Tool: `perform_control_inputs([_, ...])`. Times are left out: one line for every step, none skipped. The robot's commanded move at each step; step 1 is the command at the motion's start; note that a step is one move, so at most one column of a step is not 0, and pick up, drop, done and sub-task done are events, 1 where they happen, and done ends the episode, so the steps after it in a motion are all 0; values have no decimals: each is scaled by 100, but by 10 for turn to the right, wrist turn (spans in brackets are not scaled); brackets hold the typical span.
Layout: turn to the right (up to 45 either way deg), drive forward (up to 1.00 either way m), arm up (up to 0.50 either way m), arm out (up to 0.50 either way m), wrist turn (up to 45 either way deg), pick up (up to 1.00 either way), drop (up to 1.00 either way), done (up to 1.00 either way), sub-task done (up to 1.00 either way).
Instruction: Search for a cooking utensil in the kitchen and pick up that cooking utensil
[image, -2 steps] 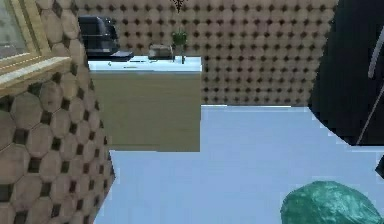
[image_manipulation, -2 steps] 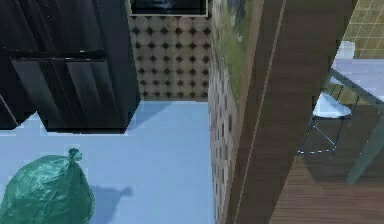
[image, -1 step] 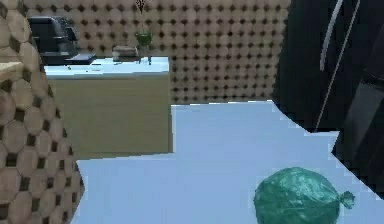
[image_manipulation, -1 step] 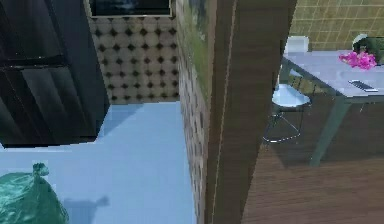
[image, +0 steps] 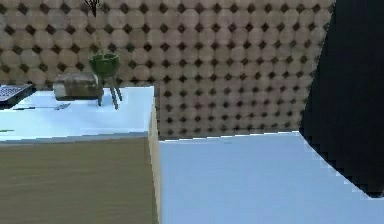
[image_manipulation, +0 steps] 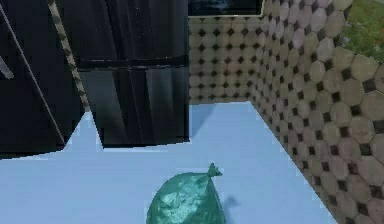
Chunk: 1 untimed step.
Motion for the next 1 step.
perform_control_inputs([30,0,0,0,0,0,0,0,0])
